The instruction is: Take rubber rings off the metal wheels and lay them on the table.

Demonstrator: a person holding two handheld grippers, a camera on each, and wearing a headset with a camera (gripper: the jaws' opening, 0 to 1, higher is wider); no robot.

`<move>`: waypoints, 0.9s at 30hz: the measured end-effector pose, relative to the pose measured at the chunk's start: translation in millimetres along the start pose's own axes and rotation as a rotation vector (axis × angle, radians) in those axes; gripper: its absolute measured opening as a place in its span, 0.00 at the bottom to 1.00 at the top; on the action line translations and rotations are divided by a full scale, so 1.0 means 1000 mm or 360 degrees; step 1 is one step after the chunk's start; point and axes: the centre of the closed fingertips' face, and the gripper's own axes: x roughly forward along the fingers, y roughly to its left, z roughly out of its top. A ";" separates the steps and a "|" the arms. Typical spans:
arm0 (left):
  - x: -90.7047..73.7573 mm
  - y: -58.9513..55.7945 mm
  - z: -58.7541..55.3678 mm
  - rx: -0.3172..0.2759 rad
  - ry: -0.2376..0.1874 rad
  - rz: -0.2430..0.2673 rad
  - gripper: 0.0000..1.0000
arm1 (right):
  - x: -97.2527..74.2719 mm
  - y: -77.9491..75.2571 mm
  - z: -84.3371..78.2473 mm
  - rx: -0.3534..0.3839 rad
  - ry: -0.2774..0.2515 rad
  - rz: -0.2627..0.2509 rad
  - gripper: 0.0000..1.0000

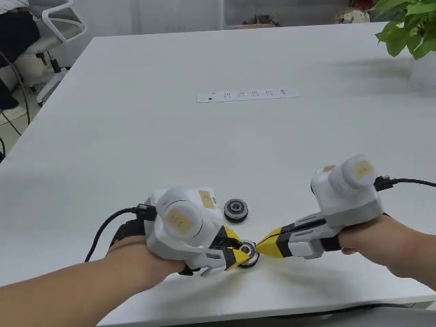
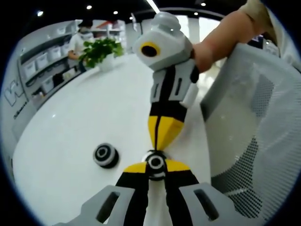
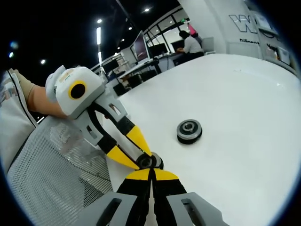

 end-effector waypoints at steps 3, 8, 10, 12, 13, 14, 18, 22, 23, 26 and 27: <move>0.000 0.000 0.000 0.0000 0.0006 -0.0003 0.12 | 0.001 0.004 0.001 -0.0020 -0.0002 0.0022 0.00; 0.000 0.000 0.000 0.0007 0.0008 -0.0002 0.12 | 0.002 0.005 0.001 -0.0032 -0.0005 0.0036 0.00; 0.000 0.000 0.000 0.0009 0.0007 -0.0002 0.12 | 0.002 0.006 0.002 -0.0048 -0.0007 0.0041 0.00; 0.000 0.000 0.000 0.0010 0.0008 -0.0005 0.12 | 0.004 0.010 0.002 -0.0067 0.0002 0.0056 0.00; 0.000 -0.001 0.000 0.0010 0.0007 -0.0007 0.12 | 0.004 0.013 0.005 -0.0063 -0.0022 0.0083 0.00; 0.000 -0.001 0.000 0.0011 0.0005 -0.0008 0.12 | 0.005 0.017 0.007 -0.0042 -0.0033 0.0110 0.00; 0.000 -0.001 0.000 -0.0002 -0.0003 -0.0003 0.12 | 0.006 0.021 0.010 -0.0087 -0.0035 0.0128 0.00; 0.000 -0.001 0.000 0.0006 -0.0015 -0.0003 0.13 | 0.005 0.015 0.002 -0.0124 -0.0006 0.0094 0.00; 0.000 -0.001 0.001 0.0015 -0.0022 -0.0004 0.13 | 0.004 0.013 0.001 -0.0127 -0.0011 0.0086 0.00; 0.000 -0.001 0.001 0.0028 -0.0031 -0.0013 0.13 | 0.002 0.010 0.001 -0.0123 -0.0012 0.0076 0.00; 0.000 -0.002 0.001 0.0031 -0.0032 -0.0016 0.13 | 0.002 0.010 0.001 -0.0125 -0.0011 0.0071 0.00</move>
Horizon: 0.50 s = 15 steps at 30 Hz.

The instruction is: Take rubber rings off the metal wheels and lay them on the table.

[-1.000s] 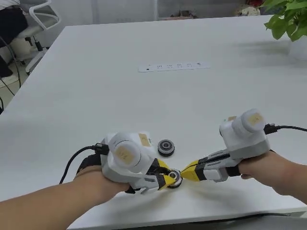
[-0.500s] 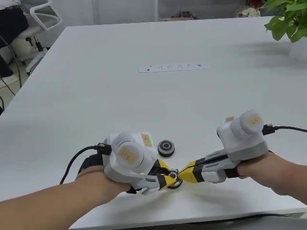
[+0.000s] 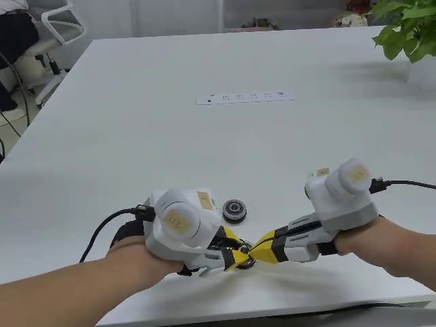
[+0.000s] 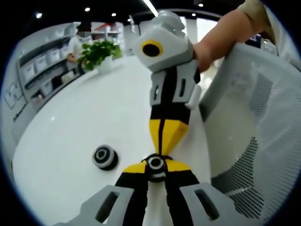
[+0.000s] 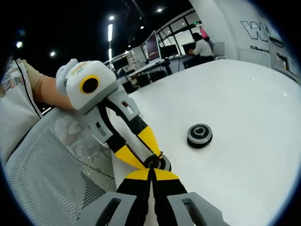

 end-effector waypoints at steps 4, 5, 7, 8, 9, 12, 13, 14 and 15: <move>0.000 -0.001 0.000 0.0041 0.0004 -0.0024 0.14 | -0.002 -0.002 0.000 0.0015 -0.0002 -0.0008 0.00; -0.001 -0.001 0.000 0.0041 0.0007 -0.0030 0.14 | -0.002 -0.002 0.000 0.0018 -0.0005 -0.0010 0.00; -0.004 -0.001 0.000 0.0044 0.0008 -0.0041 0.16 | -0.003 -0.003 0.001 0.0021 -0.0010 -0.0012 0.00; -0.005 -0.001 0.000 0.0045 0.0007 -0.0045 0.16 | -0.004 -0.003 0.002 0.0022 -0.0014 -0.0014 0.00; -0.007 -0.002 0.000 0.0049 0.0003 -0.0058 0.17 | -0.004 -0.003 0.002 0.0024 -0.0019 -0.0014 0.00; -0.013 -0.003 0.000 0.0043 0.0002 -0.0079 0.19 | -0.005 -0.003 0.003 0.0028 -0.0023 -0.0015 0.00; -0.014 -0.003 0.000 0.0041 0.0001 -0.0081 0.19 | -0.005 -0.003 0.003 0.0029 -0.0023 -0.0015 0.00; -0.016 -0.003 0.001 0.0035 -0.0006 -0.0080 0.19 | -0.006 -0.003 0.004 0.0029 -0.0023 -0.0016 0.00; -0.018 -0.002 0.002 0.0027 -0.0013 -0.0077 0.20 | -0.006 -0.003 0.005 0.0027 -0.0026 -0.0020 0.00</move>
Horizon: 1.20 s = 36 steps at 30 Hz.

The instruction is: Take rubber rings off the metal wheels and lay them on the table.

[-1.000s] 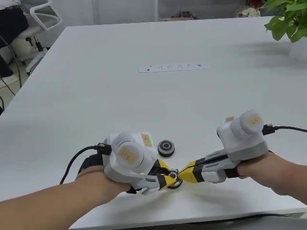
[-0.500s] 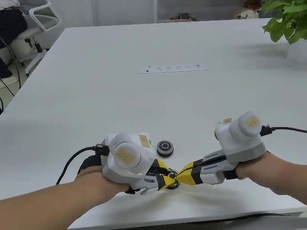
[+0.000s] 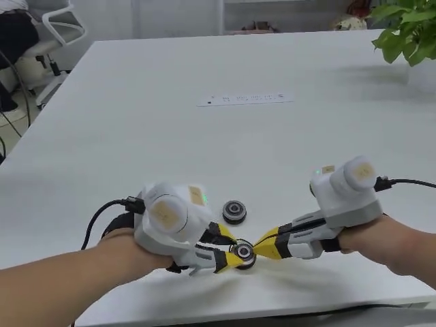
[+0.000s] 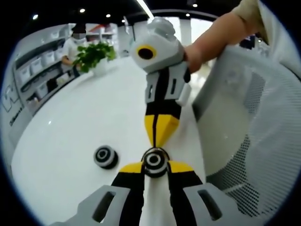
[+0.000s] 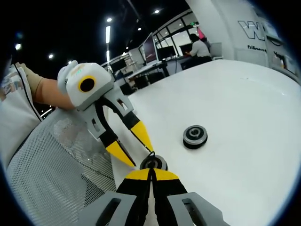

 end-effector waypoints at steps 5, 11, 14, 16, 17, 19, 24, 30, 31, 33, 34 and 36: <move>-0.014 0.001 0.007 -0.0027 -0.0042 0.0011 0.28 | -0.004 0.001 0.006 -0.0002 -0.0024 -0.0003 0.00; -0.034 0.003 0.008 -0.0062 -0.0094 0.0034 0.34 | -0.006 0.002 0.010 -0.0014 -0.0028 -0.0008 0.00; -0.045 0.005 0.007 -0.0095 -0.0124 0.0056 0.37 | -0.007 0.007 0.018 -0.0008 -0.0051 0.0005 0.00; -0.052 0.006 0.006 -0.0111 -0.0137 0.0066 0.39 | -0.007 0.010 0.021 -0.0007 -0.0060 0.0012 0.00; -0.055 0.006 0.005 -0.0116 -0.0143 0.0075 0.40 | -0.006 0.012 0.023 -0.0009 -0.0060 0.0016 0.00; -0.062 0.008 0.005 -0.0126 -0.0163 0.0094 0.42 | -0.005 0.015 0.025 -0.0020 -0.0056 0.0020 0.00; -0.079 0.013 0.003 -0.0147 -0.0197 0.0150 0.46 | -0.001 0.020 0.036 -0.0035 -0.0074 0.0029 0.00; -0.095 0.021 -0.005 -0.0193 -0.0220 0.0215 0.49 | 0.009 0.023 0.051 -0.0041 -0.0106 0.0033 0.00; -0.098 0.022 -0.007 -0.0207 -0.0228 0.0226 0.50 | 0.011 0.023 0.053 -0.0042 -0.0107 0.0032 0.00; -0.101 0.024 -0.008 -0.0224 -0.0239 0.0245 0.51 | 0.016 0.022 0.055 -0.0051 -0.0104 0.0020 0.00; -0.104 0.025 -0.009 -0.0233 -0.0244 0.0256 0.51 | 0.018 0.019 0.055 -0.0053 -0.0098 0.0014 0.00; -0.107 0.026 -0.011 -0.0243 -0.0247 0.0276 0.53 | 0.023 0.017 0.054 -0.0054 -0.0087 -0.0001 0.00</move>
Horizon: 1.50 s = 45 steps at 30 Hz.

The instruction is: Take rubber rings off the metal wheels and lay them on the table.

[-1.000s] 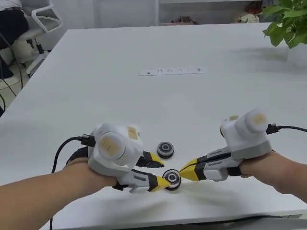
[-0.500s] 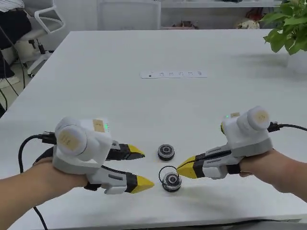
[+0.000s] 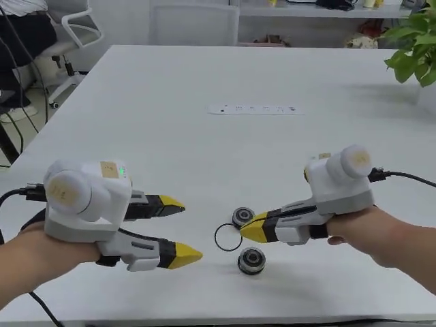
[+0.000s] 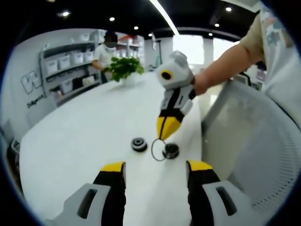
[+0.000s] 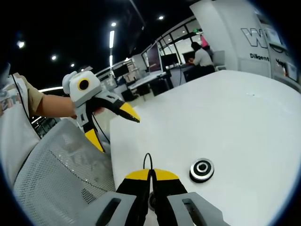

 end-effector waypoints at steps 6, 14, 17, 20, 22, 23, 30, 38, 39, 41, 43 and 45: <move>-0.005 0.002 -0.007 -0.0032 0.0012 0.0027 0.56 | 0.015 -0.013 -0.006 0.0024 0.0041 -0.0081 0.00; -0.005 0.002 -0.010 -0.0057 0.0019 0.0034 0.59 | 0.026 -0.019 -0.014 0.0048 0.0083 -0.0127 0.00; -0.004 0.003 -0.012 -0.0059 0.0027 0.0035 0.59 | 0.028 -0.021 -0.020 0.0041 0.0111 -0.0142 0.00; -0.004 0.004 -0.013 -0.0063 0.0032 0.0035 0.59 | 0.029 -0.022 -0.022 0.0026 0.0122 -0.0159 0.03; -0.004 0.004 -0.013 -0.0063 0.0033 0.0036 0.59 | 0.028 -0.023 -0.023 0.0012 0.0132 -0.0170 0.04; -0.003 0.004 -0.012 -0.0065 0.0033 0.0036 0.59 | 0.028 -0.024 -0.023 -0.0004 0.0133 -0.0181 0.05; -0.003 0.005 -0.011 -0.0065 0.0033 0.0034 0.59 | 0.024 -0.028 -0.022 -0.0006 0.0123 -0.0201 0.15; 0.001 0.005 -0.007 -0.0052 0.0044 0.0014 0.58 | 0.013 -0.027 -0.016 -0.0019 0.0087 -0.0185 0.23; 0.002 0.004 -0.006 -0.0047 0.0046 0.0011 0.58 | 0.011 -0.026 -0.015 -0.0020 0.0081 -0.0182 0.24; 0.005 0.004 -0.004 -0.0043 0.0048 -0.0004 0.57 | 0.007 -0.025 -0.013 -0.0024 0.0069 -0.0172 0.26; 0.008 0.003 -0.002 -0.0034 0.0049 -0.0016 0.57 | 0.003 -0.023 -0.011 -0.0036 0.0057 -0.0166 0.26; 0.011 0.002 0.000 -0.0025 0.0051 -0.0028 0.57 | -0.001 -0.022 -0.010 -0.0045 0.0046 -0.0163 0.27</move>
